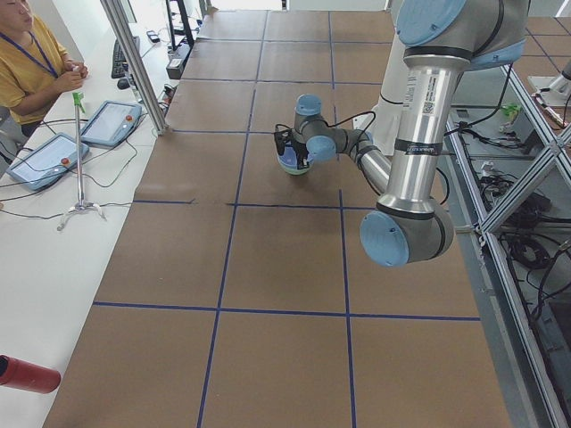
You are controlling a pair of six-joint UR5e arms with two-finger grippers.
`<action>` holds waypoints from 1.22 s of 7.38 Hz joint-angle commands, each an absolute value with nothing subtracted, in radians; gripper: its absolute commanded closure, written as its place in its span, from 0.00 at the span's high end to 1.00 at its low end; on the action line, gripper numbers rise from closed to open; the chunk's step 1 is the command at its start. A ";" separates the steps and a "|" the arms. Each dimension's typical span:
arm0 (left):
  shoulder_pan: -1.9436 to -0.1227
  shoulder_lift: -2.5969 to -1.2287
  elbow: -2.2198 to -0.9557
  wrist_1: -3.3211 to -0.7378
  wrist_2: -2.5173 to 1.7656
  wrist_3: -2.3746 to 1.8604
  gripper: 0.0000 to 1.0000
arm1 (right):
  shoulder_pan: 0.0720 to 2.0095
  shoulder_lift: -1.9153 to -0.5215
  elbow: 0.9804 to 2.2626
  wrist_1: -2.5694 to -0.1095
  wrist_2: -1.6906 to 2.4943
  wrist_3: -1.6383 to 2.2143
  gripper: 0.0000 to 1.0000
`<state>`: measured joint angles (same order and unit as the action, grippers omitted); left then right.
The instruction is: Stack blue bowl on green bowl
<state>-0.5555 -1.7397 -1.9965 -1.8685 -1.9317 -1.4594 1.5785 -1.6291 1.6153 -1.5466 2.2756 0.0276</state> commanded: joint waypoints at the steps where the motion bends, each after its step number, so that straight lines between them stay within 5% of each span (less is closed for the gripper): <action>1: -0.563 -1.741 -2.011 -1.871 -1.945 -1.453 1.00 | 1.578 -1.629 1.615 -1.546 2.275 0.028 1.00; 6: -1.008 -1.510 -2.025 -1.855 -2.314 -0.597 1.00 | 1.578 -1.629 1.615 -1.546 2.276 0.028 1.00; 9: -1.283 -1.372 -1.909 -1.842 -2.316 -0.082 1.00 | 1.578 -1.629 1.615 -1.546 2.275 0.028 1.00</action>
<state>-1.1706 -1.4263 -1.9579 -1.8520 -2.3129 -0.2701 1.5784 -1.6291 1.6153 -1.5467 2.2751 0.0276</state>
